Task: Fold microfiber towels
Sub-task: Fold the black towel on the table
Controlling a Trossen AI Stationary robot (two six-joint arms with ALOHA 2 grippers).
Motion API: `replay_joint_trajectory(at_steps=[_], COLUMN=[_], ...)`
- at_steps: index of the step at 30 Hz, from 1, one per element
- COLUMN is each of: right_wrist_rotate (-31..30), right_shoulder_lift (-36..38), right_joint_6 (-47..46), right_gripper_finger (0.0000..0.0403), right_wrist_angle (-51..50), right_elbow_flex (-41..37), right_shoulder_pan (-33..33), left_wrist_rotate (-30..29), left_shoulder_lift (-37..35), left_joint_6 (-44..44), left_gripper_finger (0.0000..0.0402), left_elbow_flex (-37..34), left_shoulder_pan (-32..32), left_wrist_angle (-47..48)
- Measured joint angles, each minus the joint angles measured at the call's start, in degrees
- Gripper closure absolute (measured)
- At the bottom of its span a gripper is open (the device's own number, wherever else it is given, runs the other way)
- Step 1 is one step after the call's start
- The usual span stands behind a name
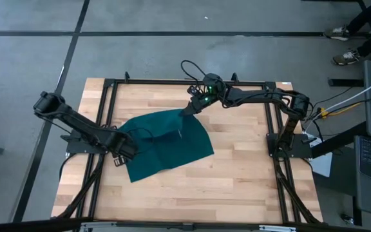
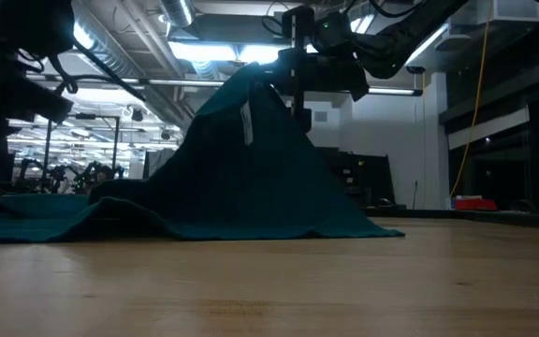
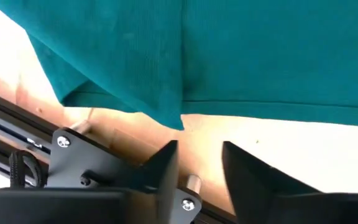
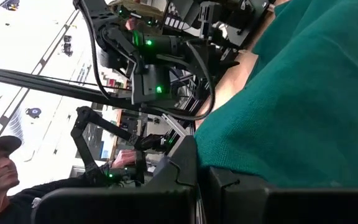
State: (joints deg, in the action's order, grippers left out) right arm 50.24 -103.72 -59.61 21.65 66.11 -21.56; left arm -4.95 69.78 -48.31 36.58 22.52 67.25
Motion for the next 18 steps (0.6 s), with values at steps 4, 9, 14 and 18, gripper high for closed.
replay_joint_trajectory(at_steps=[4,9,14,18], right_wrist_rotate=[0.2,0.4,0.7,0.9], right_shoulder_lift=[0.0,0.0,0.0,0.0], right_joint_6=[-0.3,-0.4,-0.7,-1.3], right_gripper_finger=[0.0403,0.0403,0.0403,0.0403], right_wrist_angle=[0.4,0.7,1.0,2.1], right_elbow_flex=[0.0,0.0,0.0,0.0], right_shoulder_pan=[0.0,0.0,0.0,0.0], left_wrist_rotate=[-1.4,-5.4,-7.5,-7.6], left_shoulder_lift=[0.0,1.8,3.8,4.5], left_joint_6=[0.6,0.4,-0.5,0.0], left_gripper_finger=[0.0212,0.0189,0.0201,0.0212], left_elbow_flex=[0.0,-1.8,-2.6,-3.6], left_shoulder_pan=[0.0,-0.1,-1.1,-2.0], left_wrist_angle=[-1.3,-3.6,-4.5,-5.6])
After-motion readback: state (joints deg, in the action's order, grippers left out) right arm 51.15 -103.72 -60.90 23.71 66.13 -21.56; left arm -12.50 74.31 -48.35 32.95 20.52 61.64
